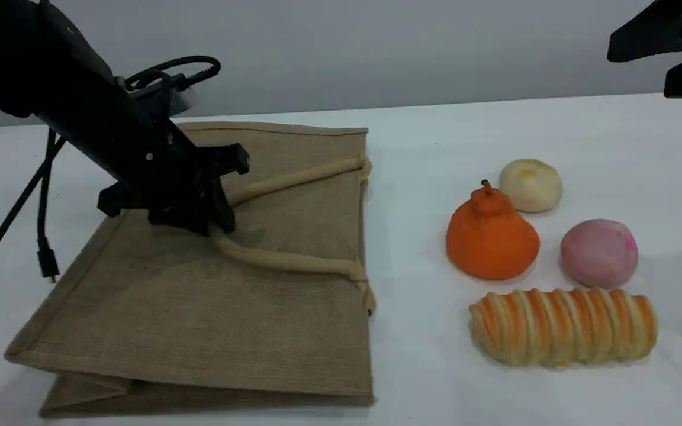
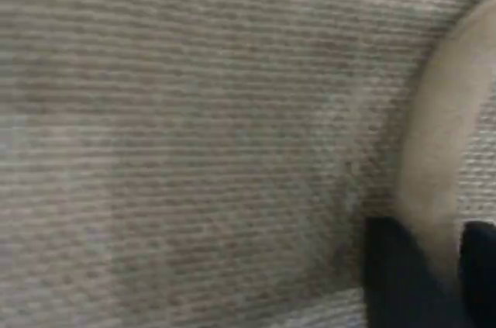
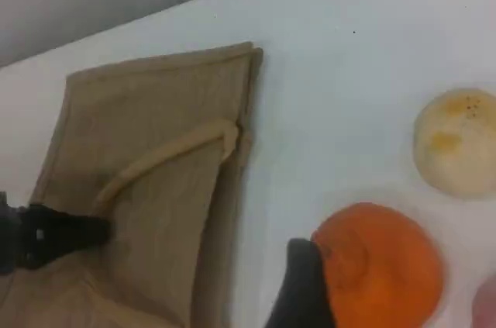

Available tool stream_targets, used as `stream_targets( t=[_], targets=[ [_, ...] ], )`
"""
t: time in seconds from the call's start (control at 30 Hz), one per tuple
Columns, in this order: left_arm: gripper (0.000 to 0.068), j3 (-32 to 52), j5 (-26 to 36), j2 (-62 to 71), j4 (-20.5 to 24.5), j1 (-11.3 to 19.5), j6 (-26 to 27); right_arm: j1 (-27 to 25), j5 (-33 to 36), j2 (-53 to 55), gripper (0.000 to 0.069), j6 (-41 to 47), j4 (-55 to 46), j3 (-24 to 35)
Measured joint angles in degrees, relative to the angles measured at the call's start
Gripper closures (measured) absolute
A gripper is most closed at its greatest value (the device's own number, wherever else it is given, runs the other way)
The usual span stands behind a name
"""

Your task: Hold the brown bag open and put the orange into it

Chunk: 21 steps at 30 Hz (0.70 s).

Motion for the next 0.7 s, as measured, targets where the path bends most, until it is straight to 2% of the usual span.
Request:
stream_targets(
  t=[0.07,0.23,0.37,0.57,0.7],
  targets=[
    [0.0595,0.0,0.1,0.0,0.0,0.0,0.0,0.0,0.0,0.0,0.0200,0.0,0.0,0.0],
    [0.0597,0.0,0.3,-0.2,-0.1,0.0,0.0,0.0,0.0,0.0,0.0200,0.1,0.0,0.0],
    [0.0597,-0.7,2.7,-1.8,0.0,0.0,1.7,0.0,0.0,0.0,0.0201,0.1,0.0,0.0],
    [0.0597,-5.1,11.5,-6.8,0.5,0.0,3.7,0.0,2.2,0.0,0.0201,0.1,0.0,0.0],
    [0.0597,-9.1,19.1,-11.2,3.6,0.0,3.7,1.0,2.5,0.0,0.0201,0.0,0.0,0.0]
  ],
)
